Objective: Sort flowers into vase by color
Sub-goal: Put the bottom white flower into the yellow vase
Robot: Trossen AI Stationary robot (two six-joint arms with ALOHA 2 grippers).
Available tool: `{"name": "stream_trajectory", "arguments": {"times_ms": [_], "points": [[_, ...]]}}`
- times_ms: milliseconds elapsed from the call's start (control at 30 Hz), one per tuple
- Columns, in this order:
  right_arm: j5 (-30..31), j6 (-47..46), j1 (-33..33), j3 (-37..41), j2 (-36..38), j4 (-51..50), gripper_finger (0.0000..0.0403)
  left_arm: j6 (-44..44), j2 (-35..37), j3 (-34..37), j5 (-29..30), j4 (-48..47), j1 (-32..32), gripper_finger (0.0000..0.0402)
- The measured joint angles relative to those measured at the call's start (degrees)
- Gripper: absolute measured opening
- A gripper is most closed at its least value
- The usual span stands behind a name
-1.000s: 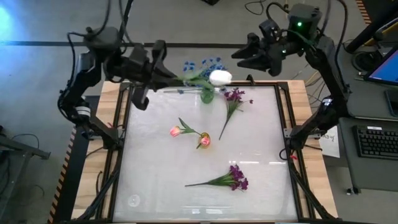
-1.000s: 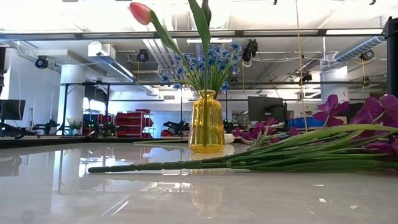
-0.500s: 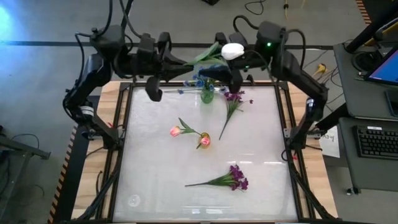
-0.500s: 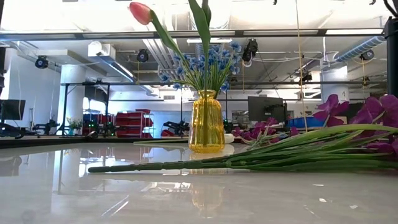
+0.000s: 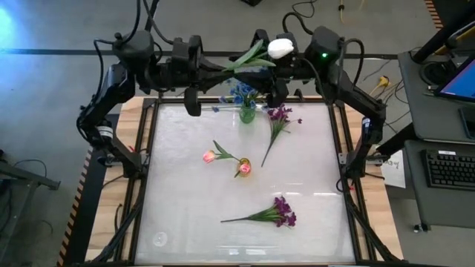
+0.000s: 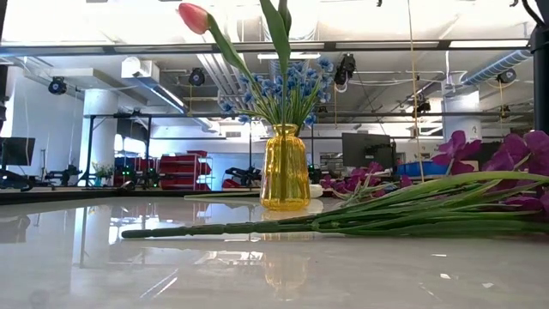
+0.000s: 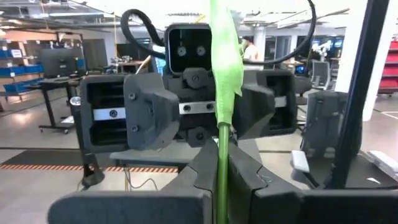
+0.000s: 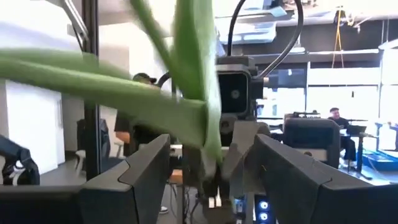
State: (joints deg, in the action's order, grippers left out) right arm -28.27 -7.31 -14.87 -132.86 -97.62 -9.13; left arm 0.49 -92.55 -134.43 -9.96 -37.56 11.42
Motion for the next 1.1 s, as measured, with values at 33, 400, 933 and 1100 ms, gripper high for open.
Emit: {"name": "stream_trajectory", "arguments": {"times_ms": [33,400,933,1100], "points": [[0.31,-0.58,0.00,0.00,-0.23,0.50,0.0224,0.01,-0.08,0.00,0.04,-0.17,0.00,0.0000],[4.50,-0.97,0.00,0.02,-1.75,1.17,0.0128,-0.53,-0.81,0.98,0.60,-0.07,0.02,0.0006],[6.28,-2.19,-0.95,-0.08,1.57,-9.82,0.0014,-2.62,1.86,0.98,0.80,-13.72,0.04,0.0223],[7.60,-3.84,-2.20,-1.07,4.11,-21.78,0.0013,-3.58,3.73,0.98,2.02,-20.85,0.04,0.0265]]}}
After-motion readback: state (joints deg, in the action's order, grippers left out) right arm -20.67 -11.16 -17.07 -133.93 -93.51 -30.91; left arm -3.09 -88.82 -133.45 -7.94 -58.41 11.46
